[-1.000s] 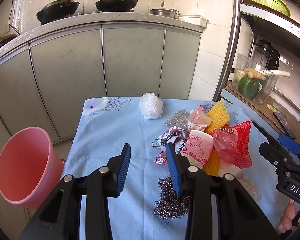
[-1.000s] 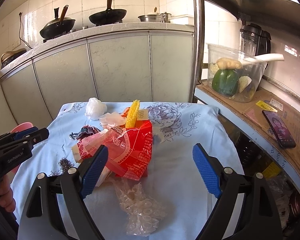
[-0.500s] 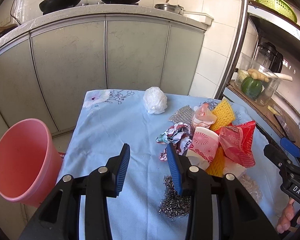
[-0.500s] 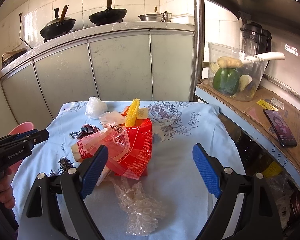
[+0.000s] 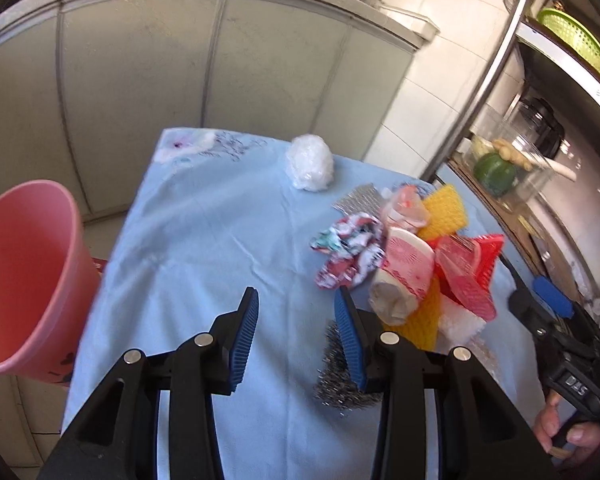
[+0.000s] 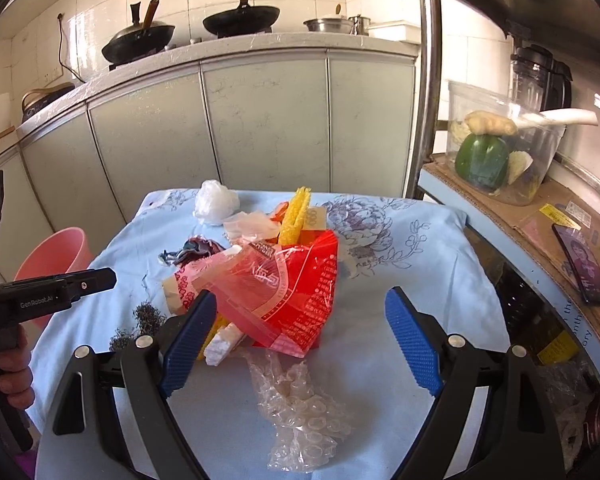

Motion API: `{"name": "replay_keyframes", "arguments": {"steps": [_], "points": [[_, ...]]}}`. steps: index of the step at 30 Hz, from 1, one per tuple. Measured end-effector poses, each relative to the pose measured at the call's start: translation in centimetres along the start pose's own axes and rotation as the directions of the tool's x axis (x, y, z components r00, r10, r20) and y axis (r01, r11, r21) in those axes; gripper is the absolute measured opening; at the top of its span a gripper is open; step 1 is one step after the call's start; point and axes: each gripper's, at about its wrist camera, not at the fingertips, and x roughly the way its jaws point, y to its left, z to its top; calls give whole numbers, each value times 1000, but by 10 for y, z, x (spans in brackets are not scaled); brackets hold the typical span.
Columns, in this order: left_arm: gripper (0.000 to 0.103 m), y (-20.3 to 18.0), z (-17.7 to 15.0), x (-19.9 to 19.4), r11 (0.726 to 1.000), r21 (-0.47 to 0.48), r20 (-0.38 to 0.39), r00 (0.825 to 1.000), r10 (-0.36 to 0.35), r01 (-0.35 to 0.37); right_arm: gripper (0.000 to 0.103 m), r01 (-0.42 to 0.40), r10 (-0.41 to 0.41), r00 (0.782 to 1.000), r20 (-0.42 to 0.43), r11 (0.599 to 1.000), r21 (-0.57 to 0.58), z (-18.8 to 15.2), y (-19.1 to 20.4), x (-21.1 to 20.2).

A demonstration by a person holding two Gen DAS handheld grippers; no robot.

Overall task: Collect trash
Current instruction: 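Grasp the steel wool scrubber with the left tool while the right tool grasps the red plastic bag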

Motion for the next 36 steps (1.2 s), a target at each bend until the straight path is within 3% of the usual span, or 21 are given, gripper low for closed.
{"name": "replay_keyframes", "arguments": {"steps": [5, 12, 18, 21, 28, 34, 36], "points": [[39, -8, -10, 11, 996, 68, -114, 992, -50, 58, 87, -36, 37, 999, -39, 999, 27, -2, -6, 7], [41, -23, -19, 15, 977, 118, -224, 964, -147, 177, 87, -60, 66, 993, -93, 996, 61, 2, -17, 24], [41, -31, -26, 31, 980, 154, -277, 958, -76, 122, 87, -54, 58, 991, -118, 998, 43, 6, -11, 38], [40, -35, -25, 31, 978, 175, -264, 963, -60, 109, 87, -51, 55, 992, -116, 998, 34, 7, -8, 40], [27, -36, -24, 24, 975, 196, -237, 970, -54, 102, 87, -58, 66, 991, -119, 996, 65, 11, -11, 47], [23, -36, -22, 13, 974, 203, -199, 978, -59, 100, 66, -77, 88, 986, -144, 994, 80, 10, -13, 51], [22, -37, -21, 10, 973, 209, -188, 980, -59, 98, 53, -83, 94, 984, -148, 993, 82, 9, -12, 50]]}}
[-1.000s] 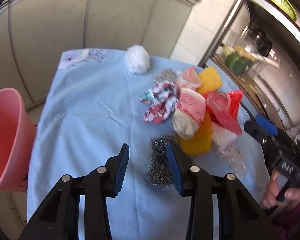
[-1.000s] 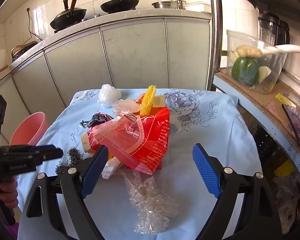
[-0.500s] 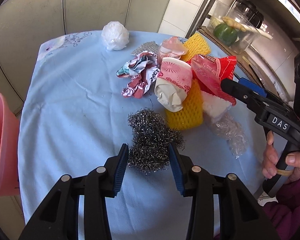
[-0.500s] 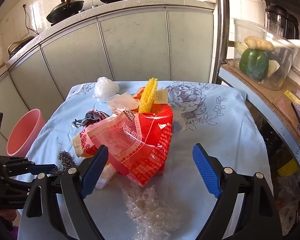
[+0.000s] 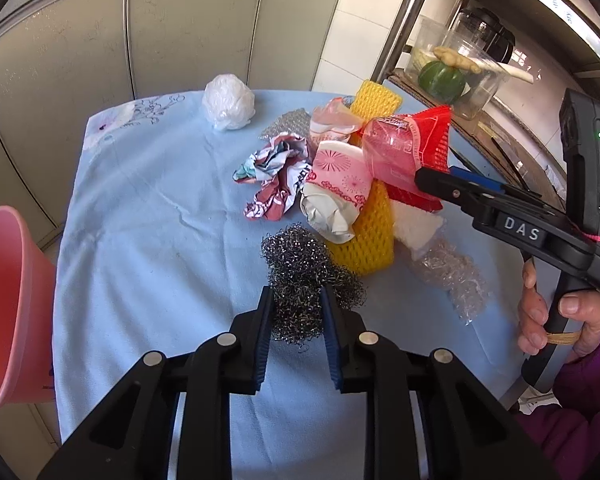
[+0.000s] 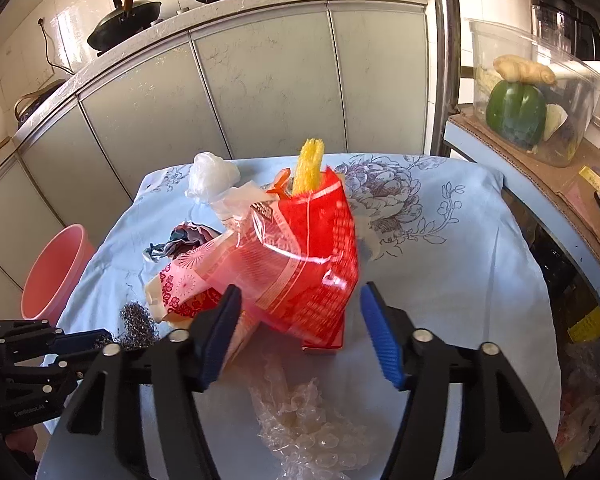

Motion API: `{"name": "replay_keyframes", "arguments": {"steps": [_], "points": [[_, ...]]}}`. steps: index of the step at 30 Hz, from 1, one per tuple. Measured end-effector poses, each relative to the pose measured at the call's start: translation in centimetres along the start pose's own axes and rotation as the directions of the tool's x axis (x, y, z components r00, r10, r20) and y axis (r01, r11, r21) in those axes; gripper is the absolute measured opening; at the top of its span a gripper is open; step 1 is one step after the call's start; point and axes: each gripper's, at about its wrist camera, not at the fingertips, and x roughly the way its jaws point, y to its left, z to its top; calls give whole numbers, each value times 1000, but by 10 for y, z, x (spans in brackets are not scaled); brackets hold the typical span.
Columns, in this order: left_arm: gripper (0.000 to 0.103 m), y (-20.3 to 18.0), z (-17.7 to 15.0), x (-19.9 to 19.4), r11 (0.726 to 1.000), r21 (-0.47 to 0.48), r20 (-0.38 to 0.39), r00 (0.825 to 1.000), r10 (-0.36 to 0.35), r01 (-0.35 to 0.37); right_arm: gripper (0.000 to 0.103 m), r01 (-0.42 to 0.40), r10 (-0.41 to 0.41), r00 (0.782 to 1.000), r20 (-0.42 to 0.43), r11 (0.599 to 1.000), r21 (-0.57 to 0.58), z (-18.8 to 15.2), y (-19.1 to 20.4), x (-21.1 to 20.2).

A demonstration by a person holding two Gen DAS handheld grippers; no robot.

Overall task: Collect trash
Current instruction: 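Grasp the steel wool scrubber with the left tool while the right tool grasps the red plastic bag, then carry the steel wool and red bag with both tools over the pink bucket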

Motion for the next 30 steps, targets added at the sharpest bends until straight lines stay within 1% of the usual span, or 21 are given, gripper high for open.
{"name": "replay_keyframes", "arguments": {"steps": [1, 3, 5, 9, 12, 21, 30], "points": [[22, 0, 0, -2, 1000, 2, 6, 1000, 1, -1, 49, -3, 3, 1000, -2, 1000, 1, 0, 0, 0], [22, 0, -1, -8, 1000, 7, 18, 1000, 2, -2, 34, -12, 12, 1000, -8, 1000, 2, -1, -1, -1], [22, 0, -2, -13, 1000, 10, 31, 1000, 2, -3, 27, -16, 16, 1000, -6, 1000, 3, -1, -1, -3], [22, 1, -4, -24, 1000, 9, 56, 998, 13, -14, 17, -18, 18, 1000, 8, 1000, -8, -2, 2, -9], [22, 1, -6, -31, 1000, 9, 72, 997, 18, -19, 14, -17, 17, 1000, 25, 1000, -23, -3, 6, -15], [22, -1, -8, -55, 999, 13, 141, 989, 36, -38, 8, -15, 20, 996, 89, 998, -64, -2, 17, -39], [22, 4, -10, -74, 999, -12, 195, 979, 52, -50, 5, -38, 53, 988, 144, 994, -104, 0, 30, -61]]}}
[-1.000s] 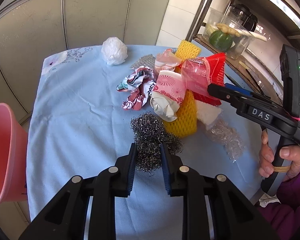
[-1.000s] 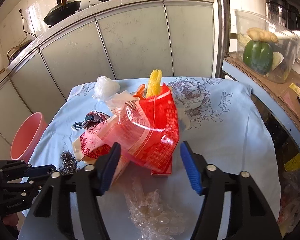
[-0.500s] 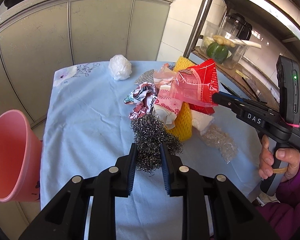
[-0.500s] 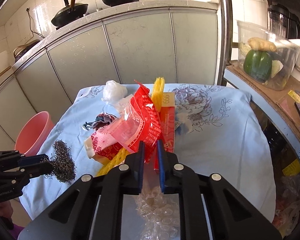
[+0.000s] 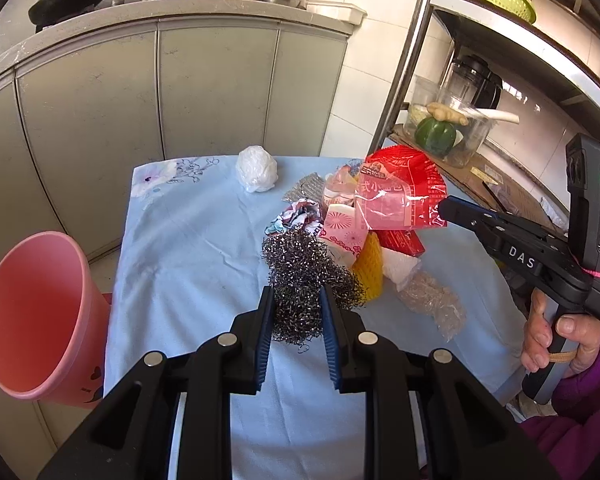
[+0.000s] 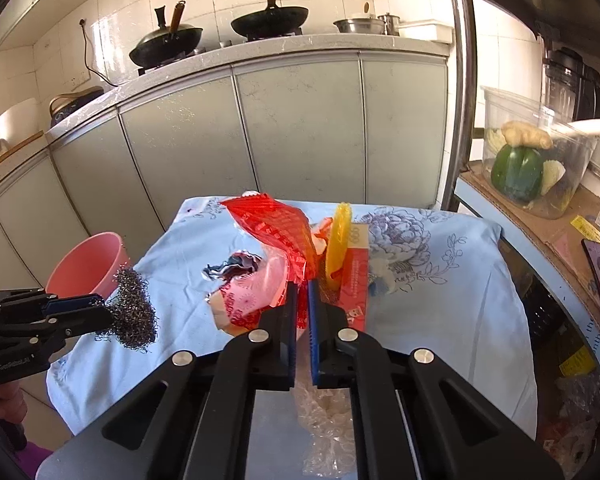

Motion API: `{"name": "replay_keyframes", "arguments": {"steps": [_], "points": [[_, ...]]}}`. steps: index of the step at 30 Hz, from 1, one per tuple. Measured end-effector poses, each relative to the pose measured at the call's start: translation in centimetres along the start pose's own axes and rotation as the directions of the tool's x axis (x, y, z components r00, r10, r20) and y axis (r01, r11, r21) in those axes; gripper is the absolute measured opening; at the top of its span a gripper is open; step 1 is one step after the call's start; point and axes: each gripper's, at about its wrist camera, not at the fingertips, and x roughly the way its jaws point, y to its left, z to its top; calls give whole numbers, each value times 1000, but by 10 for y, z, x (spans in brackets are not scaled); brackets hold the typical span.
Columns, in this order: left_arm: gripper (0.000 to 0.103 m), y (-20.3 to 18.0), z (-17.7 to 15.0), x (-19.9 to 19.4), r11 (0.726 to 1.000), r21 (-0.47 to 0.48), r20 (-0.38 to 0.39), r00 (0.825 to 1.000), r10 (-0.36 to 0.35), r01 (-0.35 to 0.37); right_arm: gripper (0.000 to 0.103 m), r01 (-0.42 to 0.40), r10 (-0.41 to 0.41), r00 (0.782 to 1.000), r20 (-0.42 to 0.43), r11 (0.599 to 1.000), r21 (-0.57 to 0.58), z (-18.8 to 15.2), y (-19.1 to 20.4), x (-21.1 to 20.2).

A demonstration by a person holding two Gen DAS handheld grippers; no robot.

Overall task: Collect trash
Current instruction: 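Carry the steel wool and red bag with both tools over the pink bucket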

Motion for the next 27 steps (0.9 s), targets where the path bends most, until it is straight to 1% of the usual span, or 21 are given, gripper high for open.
{"name": "replay_keyframes", "arguments": {"steps": [12, 18, 20, 23, 27], "points": [[22, 17, 2, -16, 998, -59, 61, 998, 22, -18, 4, -51, 52, 998, 23, 998, -29, 9, 18, -6], [22, 30, 3, -24, 995, -93, 101, 994, 40, -31, 3, -84, 85, 996, 23, 995, -55, 17, 33, -6], [22, 38, 2, -31, 993, -108, 121, 990, 65, -52, 3, -102, 104, 994, 22, 992, -71, 21, 42, -5], [22, 54, 1, -44, 985, -143, 150, 982, 118, -96, 3, -152, 154, 988, 10, 982, -110, 28, 62, 2], [22, 86, -7, -63, 961, -212, 172, 962, 213, -176, 3, -222, 222, 975, -18, 960, -168, 35, 98, 14]]}}
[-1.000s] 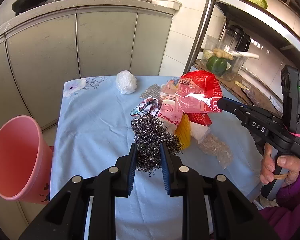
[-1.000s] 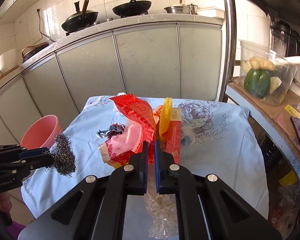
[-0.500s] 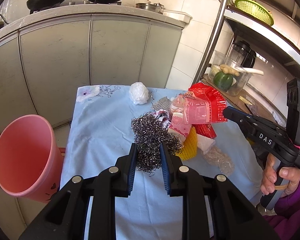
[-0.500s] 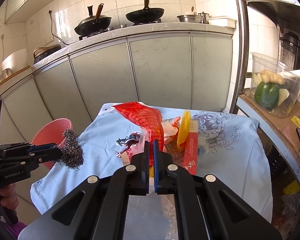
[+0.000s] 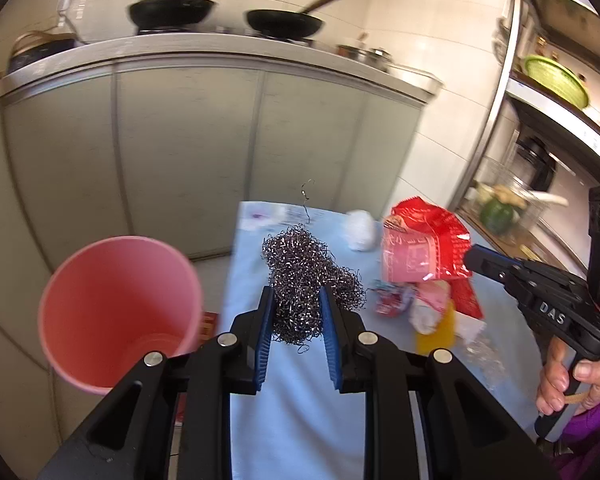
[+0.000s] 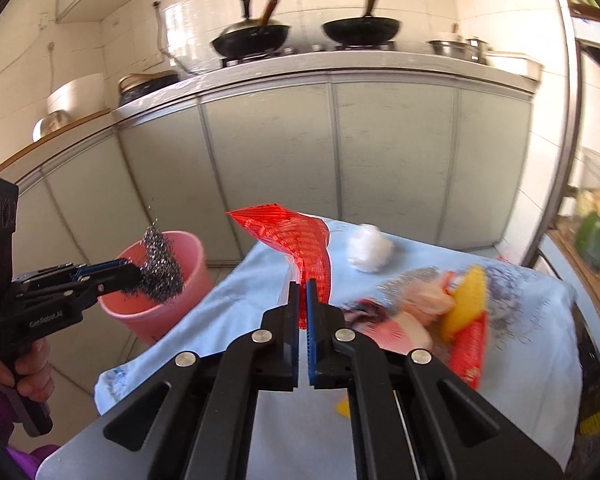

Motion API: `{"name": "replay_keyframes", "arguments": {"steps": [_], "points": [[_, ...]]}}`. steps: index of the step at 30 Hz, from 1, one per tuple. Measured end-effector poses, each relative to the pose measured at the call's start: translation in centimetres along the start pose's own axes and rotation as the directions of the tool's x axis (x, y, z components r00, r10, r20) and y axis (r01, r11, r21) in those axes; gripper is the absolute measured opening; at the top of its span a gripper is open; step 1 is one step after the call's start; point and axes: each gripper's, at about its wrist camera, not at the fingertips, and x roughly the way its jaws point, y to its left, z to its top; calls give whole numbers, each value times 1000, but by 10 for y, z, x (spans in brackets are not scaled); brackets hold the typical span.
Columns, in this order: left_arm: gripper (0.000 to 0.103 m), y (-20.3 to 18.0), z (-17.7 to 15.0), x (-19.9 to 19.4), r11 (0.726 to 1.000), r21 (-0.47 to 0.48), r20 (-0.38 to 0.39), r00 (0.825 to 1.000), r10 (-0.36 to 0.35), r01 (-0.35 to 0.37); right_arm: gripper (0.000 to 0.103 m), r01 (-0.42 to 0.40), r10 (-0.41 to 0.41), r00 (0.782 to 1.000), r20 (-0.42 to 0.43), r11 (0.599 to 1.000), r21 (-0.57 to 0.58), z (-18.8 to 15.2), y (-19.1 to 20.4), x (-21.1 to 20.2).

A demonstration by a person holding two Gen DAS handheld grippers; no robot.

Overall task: Collect trash
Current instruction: 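Carry the steel wool and red bag with both tools over the pink bucket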

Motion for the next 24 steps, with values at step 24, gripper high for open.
{"name": "replay_keyframes", "arguments": {"steps": [24], "points": [[23, 155, -36, 33, 875, -212, -153, 899, 410, -435, 3, -282, 233, 942, -240, 939, -197, 27, 162, 156]]}}
